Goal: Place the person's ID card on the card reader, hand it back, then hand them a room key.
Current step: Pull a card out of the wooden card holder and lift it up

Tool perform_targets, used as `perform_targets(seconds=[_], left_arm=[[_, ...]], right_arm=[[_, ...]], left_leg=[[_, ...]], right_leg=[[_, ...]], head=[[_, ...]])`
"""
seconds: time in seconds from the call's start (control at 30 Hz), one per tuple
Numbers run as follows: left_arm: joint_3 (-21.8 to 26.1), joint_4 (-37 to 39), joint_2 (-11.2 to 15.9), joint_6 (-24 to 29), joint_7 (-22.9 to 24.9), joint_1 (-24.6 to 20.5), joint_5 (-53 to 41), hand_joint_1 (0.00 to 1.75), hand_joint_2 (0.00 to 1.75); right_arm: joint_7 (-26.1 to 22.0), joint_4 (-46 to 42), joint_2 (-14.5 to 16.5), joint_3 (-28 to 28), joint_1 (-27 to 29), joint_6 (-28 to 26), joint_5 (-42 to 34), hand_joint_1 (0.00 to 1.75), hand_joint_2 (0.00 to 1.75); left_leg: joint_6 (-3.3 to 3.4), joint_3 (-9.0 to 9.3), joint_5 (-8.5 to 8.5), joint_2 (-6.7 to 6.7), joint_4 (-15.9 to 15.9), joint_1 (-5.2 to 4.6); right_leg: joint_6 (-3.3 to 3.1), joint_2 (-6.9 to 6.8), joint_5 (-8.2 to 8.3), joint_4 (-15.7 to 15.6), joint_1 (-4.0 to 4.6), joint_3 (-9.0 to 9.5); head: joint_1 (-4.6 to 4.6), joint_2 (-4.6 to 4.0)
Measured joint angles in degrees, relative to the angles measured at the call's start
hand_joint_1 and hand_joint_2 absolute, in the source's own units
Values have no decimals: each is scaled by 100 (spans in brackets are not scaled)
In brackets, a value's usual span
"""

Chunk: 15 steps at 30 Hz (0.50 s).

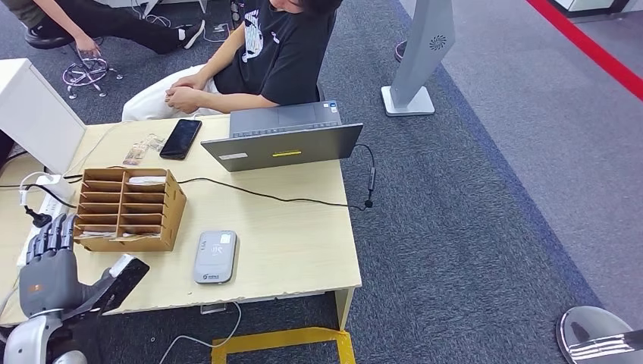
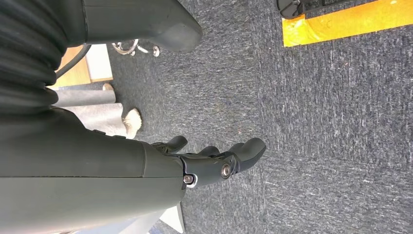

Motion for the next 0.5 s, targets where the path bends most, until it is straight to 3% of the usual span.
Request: perform_targets(seconds=[0.5], left_arm=[[-104,629,-242,5,-97,-280,105,0,175]], right_arm=[[-10,0,-1,-1,-3,-5,-16,0,175]], left_leg=[[0,0,0,0,0,0]], right_leg=[[0,0,0,0,0,0]], head=[[-1,0]])
